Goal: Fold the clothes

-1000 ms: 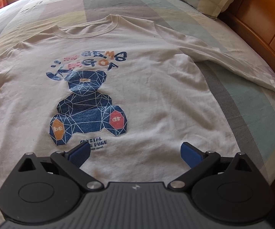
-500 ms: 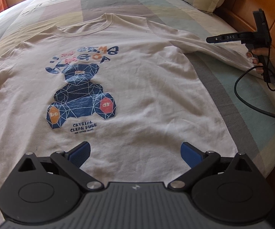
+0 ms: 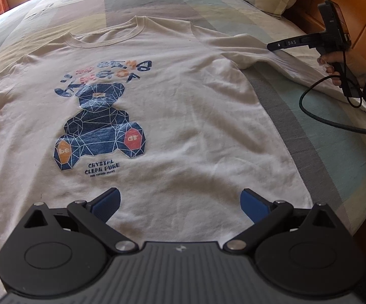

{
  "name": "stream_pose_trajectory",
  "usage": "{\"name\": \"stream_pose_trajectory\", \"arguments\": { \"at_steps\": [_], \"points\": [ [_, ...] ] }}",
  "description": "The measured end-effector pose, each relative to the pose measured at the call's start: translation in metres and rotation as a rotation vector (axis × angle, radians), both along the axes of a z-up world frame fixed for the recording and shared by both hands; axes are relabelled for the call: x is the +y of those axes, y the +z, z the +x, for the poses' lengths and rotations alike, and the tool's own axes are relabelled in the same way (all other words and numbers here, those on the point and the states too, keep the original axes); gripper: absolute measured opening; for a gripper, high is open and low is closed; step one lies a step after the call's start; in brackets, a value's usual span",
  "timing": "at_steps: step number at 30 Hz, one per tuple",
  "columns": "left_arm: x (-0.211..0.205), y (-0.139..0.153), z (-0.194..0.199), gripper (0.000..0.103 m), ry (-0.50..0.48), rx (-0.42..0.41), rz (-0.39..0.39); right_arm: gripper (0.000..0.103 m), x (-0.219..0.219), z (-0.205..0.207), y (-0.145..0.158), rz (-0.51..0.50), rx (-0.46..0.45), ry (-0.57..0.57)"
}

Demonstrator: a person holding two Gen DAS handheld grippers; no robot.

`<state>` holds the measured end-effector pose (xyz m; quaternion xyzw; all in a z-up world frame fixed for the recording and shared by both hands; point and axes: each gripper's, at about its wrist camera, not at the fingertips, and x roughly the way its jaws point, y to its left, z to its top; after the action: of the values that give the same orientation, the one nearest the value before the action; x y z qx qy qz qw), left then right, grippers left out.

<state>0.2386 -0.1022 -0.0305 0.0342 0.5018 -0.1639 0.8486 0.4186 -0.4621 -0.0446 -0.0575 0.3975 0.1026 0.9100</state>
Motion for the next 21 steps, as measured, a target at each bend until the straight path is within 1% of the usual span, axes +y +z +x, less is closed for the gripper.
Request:
{"name": "stream_pose_trajectory", "arguments": {
  "at_steps": [2, 3, 4, 7, 9, 12, 15, 17, 18, 19, 20, 21],
  "points": [
    [0.003, -0.001, 0.000, 0.100, 0.012, 0.003, -0.008, 0.010, -0.001, 0.000, 0.006, 0.007, -0.019, -0.006],
    [0.004, -0.001, 0.000, 0.100, 0.018, 0.003, -0.010, 0.012, -0.002, 0.001, 0.012, 0.024, -0.042, -0.011],
    [0.004, -0.001, 0.000, 0.100, 0.025, 0.003, -0.012, 0.012, -0.003, 0.001, 0.017, 0.047, -0.061, -0.008],
    [0.006, -0.001, 0.001, 0.100, 0.043, 0.004, -0.017, 0.013, 0.014, 0.016, 0.022, 0.091, -0.069, 0.055],
    [0.007, -0.001, -0.001, 0.100, 0.046, 0.001, -0.016, 0.021, 0.026, 0.027, 0.025, 0.116, -0.070, 0.102],
    [0.011, 0.000, -0.005, 0.100, 0.058, -0.003, -0.006, 0.023, 0.048, 0.048, 0.011, 0.121, -0.030, 0.144],
    [0.020, -0.001, -0.009, 0.100, 0.092, 0.003, -0.006, 0.025, 0.066, 0.062, -0.005, 0.108, 0.020, 0.180],
    [0.026, -0.002, -0.010, 0.100, 0.115, 0.008, -0.011, 0.027, 0.073, 0.062, -0.009, 0.092, 0.012, 0.206],
    [0.029, -0.003, -0.011, 0.100, 0.125, 0.011, -0.014, 0.022, 0.077, 0.061, -0.009, 0.077, 0.006, 0.217],
    [0.032, -0.004, -0.011, 0.100, 0.135, 0.015, -0.016, 0.015, 0.080, 0.060, -0.008, 0.054, -0.001, 0.222],
    [0.033, -0.004, -0.011, 0.100, 0.140, 0.014, -0.016, 0.003, 0.084, 0.059, -0.008, 0.031, -0.007, 0.226],
    [0.034, -0.004, -0.011, 0.100, 0.143, 0.010, -0.017, 0.003, 0.087, 0.060, -0.008, 0.010, -0.017, 0.220]
  ]
}}
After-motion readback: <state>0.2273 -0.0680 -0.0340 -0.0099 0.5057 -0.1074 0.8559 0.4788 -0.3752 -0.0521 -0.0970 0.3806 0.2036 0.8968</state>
